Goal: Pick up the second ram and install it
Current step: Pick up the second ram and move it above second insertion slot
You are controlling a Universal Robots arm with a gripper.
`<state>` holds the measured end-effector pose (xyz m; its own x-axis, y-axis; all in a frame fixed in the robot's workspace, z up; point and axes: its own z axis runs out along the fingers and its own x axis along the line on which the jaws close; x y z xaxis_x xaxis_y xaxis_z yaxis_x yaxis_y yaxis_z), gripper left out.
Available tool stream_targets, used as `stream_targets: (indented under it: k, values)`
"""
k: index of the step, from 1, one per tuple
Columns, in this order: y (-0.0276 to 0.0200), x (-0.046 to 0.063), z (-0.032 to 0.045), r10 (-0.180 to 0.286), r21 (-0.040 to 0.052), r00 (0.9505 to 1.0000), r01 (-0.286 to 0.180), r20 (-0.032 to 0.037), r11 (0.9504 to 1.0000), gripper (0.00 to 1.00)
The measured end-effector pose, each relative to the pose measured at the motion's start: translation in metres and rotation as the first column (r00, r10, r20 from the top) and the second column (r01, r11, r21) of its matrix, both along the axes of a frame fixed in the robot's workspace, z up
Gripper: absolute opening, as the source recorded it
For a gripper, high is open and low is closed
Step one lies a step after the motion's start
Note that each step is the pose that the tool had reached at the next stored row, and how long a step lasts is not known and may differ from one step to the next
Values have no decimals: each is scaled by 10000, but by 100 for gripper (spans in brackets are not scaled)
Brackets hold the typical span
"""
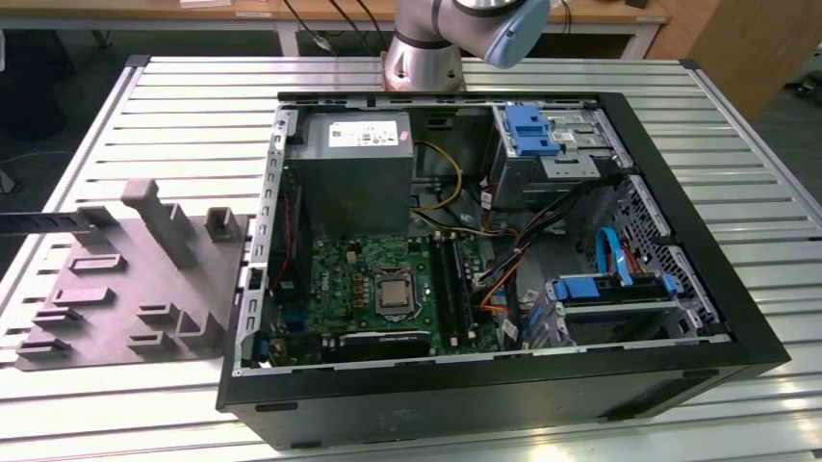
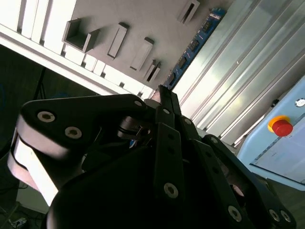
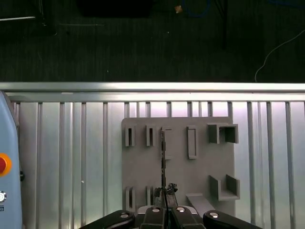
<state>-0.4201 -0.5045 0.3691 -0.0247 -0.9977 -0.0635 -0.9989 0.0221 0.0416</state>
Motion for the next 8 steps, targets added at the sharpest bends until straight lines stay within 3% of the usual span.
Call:
stream_targets:
  k: [8]
  values:
    - [0, 0, 151, 0, 95, 10000, 0, 1, 10000, 11]
